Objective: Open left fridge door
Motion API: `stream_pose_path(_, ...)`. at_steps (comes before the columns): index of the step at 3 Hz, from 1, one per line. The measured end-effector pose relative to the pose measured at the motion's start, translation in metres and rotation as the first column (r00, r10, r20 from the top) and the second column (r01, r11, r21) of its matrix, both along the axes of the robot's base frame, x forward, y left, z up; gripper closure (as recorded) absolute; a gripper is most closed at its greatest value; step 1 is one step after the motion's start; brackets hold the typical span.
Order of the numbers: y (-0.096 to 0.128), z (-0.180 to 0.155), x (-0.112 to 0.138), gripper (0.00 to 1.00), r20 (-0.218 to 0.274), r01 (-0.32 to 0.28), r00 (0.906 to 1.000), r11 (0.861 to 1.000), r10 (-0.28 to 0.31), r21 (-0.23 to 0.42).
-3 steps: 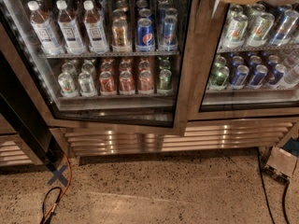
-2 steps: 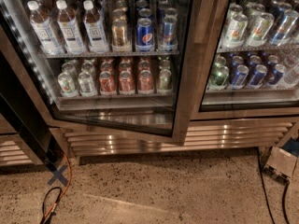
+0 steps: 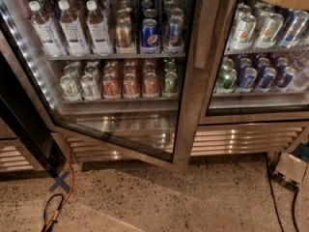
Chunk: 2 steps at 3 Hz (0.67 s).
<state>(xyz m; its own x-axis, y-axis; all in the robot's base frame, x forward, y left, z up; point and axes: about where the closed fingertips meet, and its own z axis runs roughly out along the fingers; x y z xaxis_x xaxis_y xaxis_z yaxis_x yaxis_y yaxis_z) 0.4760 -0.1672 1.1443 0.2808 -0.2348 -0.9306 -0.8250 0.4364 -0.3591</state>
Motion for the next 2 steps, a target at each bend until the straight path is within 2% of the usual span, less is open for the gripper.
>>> stream_pose_path(2,0.0021,0.0007,-0.0001,0.0,0.001,-0.004,1.0,1.0,0.004,-0.001)
